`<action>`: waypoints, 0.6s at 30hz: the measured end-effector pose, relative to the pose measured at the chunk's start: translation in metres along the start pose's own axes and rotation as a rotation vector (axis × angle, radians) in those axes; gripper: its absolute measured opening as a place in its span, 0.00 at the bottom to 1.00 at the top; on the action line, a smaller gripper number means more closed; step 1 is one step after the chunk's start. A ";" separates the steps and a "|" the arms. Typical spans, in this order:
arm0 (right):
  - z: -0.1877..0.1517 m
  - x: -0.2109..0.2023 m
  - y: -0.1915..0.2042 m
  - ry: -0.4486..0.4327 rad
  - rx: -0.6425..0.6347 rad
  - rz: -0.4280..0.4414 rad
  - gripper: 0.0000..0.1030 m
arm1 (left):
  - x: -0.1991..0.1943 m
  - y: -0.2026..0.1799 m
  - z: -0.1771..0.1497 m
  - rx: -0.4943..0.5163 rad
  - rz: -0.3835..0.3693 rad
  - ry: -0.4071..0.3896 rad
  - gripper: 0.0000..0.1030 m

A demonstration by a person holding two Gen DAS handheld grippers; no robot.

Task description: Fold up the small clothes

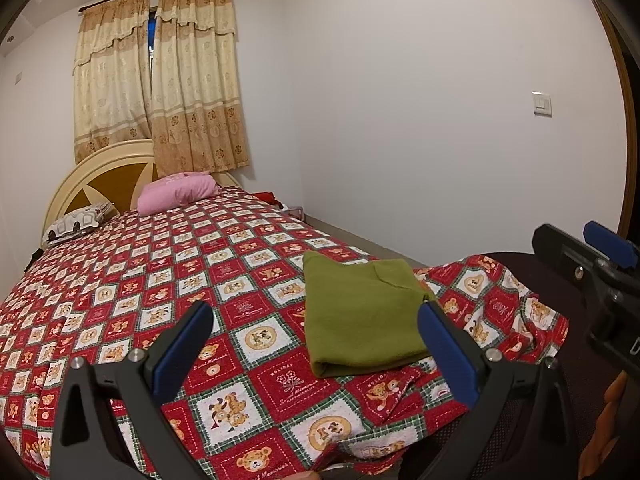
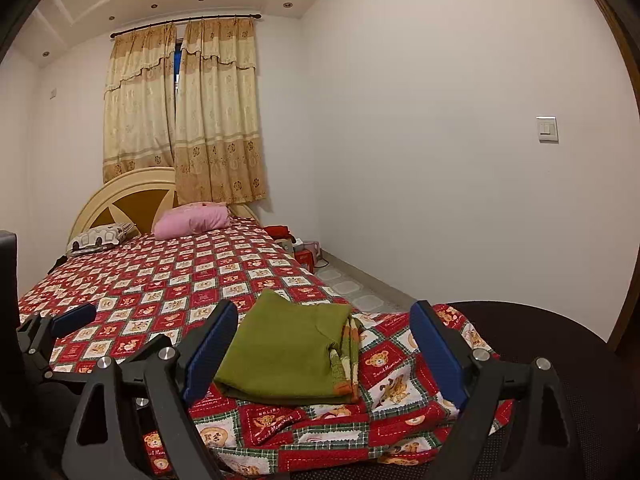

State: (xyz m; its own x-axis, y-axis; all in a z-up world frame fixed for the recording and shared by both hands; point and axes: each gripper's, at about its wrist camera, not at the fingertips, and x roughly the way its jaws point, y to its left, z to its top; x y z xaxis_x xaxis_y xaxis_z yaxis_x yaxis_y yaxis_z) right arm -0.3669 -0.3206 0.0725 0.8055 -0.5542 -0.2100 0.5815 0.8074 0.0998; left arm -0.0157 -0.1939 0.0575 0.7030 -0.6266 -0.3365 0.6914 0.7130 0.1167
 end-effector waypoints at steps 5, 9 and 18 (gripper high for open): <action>-0.001 0.000 0.000 0.001 0.000 0.000 0.85 | 0.000 0.001 -0.001 0.006 -0.002 0.009 1.00; -0.002 -0.001 0.002 0.004 -0.003 -0.003 0.85 | 0.003 0.003 -0.002 -0.002 -0.011 0.033 1.00; -0.004 -0.002 0.003 0.008 0.001 -0.005 0.85 | 0.008 0.008 -0.004 -0.020 -0.020 0.059 1.00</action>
